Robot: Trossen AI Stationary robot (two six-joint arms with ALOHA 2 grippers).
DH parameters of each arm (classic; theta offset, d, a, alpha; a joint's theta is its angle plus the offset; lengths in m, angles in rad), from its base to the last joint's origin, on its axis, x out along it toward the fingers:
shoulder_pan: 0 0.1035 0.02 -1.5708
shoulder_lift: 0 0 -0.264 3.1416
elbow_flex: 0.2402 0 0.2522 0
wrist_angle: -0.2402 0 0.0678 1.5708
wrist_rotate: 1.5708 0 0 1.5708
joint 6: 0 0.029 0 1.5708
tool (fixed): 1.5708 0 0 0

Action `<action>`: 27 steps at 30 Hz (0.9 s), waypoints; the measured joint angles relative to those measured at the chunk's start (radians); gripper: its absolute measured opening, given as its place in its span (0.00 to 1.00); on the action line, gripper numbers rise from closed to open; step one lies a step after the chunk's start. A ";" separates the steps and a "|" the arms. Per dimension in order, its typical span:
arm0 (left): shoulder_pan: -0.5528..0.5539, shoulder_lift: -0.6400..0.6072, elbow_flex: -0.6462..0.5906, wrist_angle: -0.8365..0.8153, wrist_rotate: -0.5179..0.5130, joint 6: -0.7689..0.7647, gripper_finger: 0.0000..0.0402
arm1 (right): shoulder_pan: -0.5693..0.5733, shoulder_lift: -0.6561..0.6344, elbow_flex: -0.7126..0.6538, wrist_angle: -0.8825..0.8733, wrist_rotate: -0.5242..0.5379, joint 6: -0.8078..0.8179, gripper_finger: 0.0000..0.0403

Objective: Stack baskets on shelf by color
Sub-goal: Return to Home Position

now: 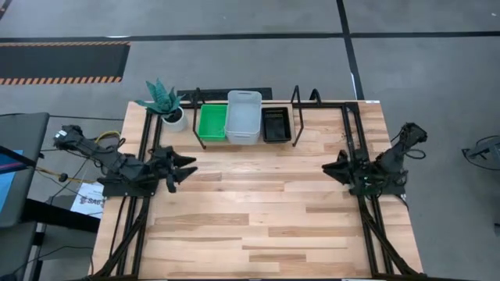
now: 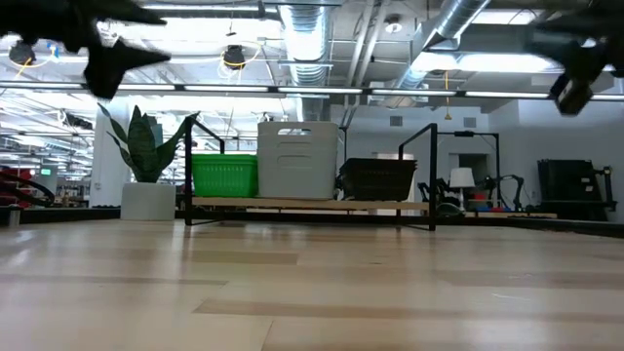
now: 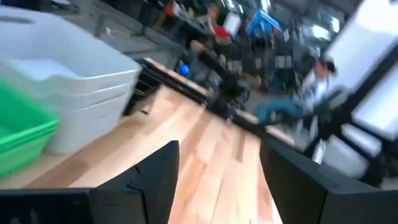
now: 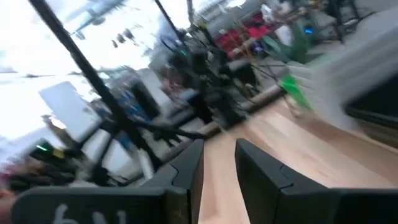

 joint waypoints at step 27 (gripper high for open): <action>-0.021 -0.462 -0.074 -0.052 0.108 0.243 0.53 | -0.352 0.001 -0.014 -0.028 -0.287 -0.097 0.29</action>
